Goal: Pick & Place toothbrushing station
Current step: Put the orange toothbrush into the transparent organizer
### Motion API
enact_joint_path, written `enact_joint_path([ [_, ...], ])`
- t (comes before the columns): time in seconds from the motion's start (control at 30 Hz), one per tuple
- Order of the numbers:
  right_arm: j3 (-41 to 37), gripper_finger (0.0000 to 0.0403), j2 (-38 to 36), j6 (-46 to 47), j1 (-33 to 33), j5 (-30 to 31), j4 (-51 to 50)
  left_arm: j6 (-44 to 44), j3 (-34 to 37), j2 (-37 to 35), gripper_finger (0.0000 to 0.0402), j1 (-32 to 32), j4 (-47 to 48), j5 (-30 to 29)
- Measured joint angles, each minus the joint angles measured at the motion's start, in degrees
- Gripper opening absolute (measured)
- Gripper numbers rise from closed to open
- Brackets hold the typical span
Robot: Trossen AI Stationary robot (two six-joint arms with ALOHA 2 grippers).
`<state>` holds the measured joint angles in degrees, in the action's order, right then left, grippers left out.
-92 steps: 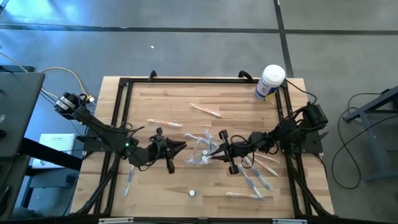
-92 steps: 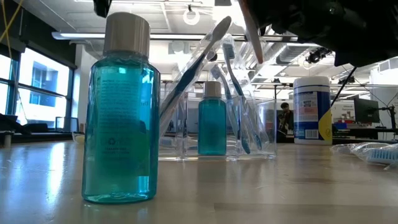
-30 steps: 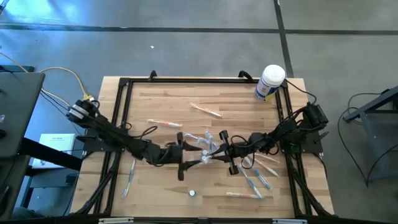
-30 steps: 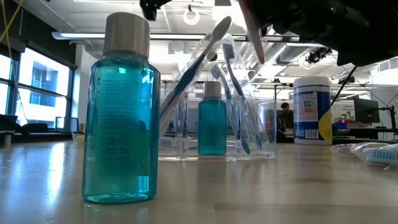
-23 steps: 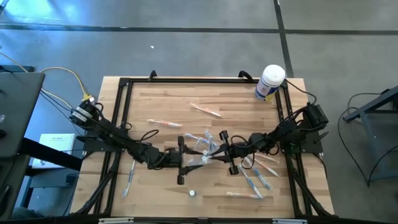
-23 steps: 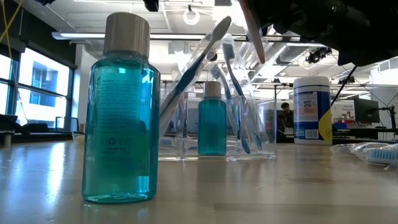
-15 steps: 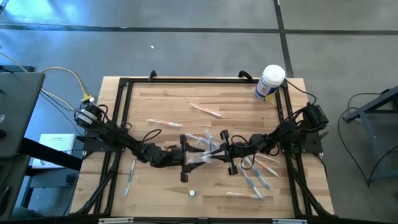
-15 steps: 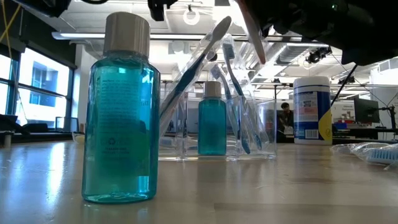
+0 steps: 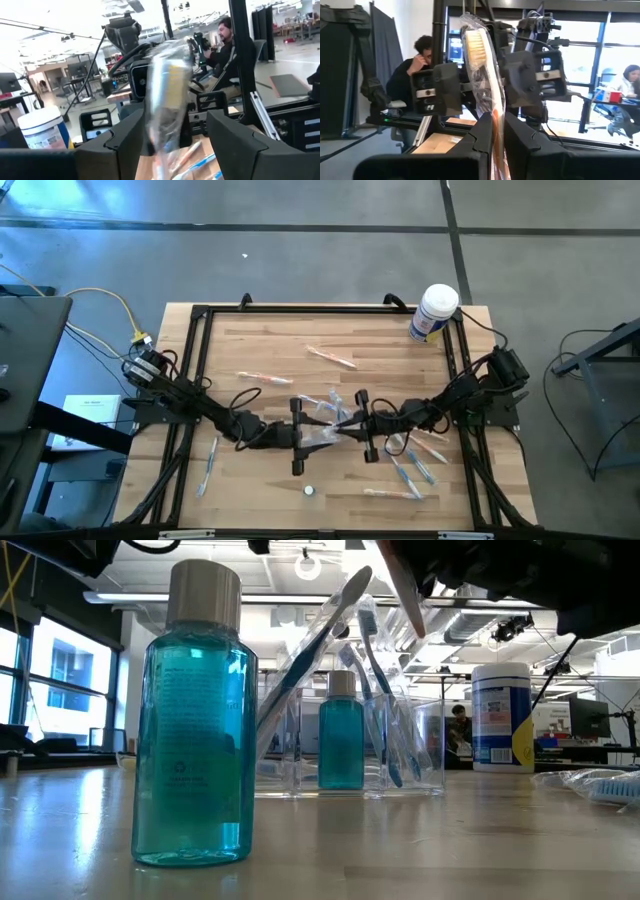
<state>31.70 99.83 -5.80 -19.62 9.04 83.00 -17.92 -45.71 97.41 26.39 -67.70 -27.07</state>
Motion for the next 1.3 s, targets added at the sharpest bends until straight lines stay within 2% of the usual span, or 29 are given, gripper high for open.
enact_joint_path([
  [0.23, 0.0, 0.0021, 0.0, 0.07, -0.01, 0.07, -0.99, 1.01, 0.0, 0.0, 0.0207, -0.91, -0.02, -0.08],
  [0.33, 0.33, 0.0021, 0.0, 0.07, -0.02, 0.96, -2.14, 1.13, 0.0, 0.0, 0.0206, -1.07, -0.04, -1.83],
  [0.43, 0.8, 0.0021, 0.0, 0.03, -0.04, 1.74, -3.91, 1.15, 0.0, 0.0, 0.0192, -1.05, -0.07, -1.98],
  [0.57, 1.03, 0.0021, 0.0, 0.03, -0.04, 1.56, -4.27, 1.15, 0.0, -0.02, 0.0145, -1.03, -0.04, -1.99],
  [0.77, 1.03, 0.0021, 0.0, 0.02, -0.04, 1.49, -4.36, 1.28, 0.0, -0.02, 0.0049, -0.47, 0.17, -2.18],
  [0.83, 1.03, 0.0021, 0.0, -0.08, -0.34, 1.39, -4.33, 1.73, 0.0, -0.02, 0.002, 0.01, 0.17, -3.96],
  [0.9, 1.03, 0.0025, 0.0, -0.2, -0.76, 2.56, -4.35, 1.88, -0.02, -0.02, 0.0012, 0.65, 0.21, -7.56],
  [1.03, 1.01, 0.006, 0.0, -4.02, -2.35, 7.7, -3.88, -1.1, -0.02, -0.04, 0.001, 2.14, 0.13, -10.94],
  [1.3, 1.01, 0.0167, -0.67, -10.02, -5.79, 20.64, -1.49, -3.05, -0.95, -0.07, 0.0008, 4.45, -0.85, -14.35],
])
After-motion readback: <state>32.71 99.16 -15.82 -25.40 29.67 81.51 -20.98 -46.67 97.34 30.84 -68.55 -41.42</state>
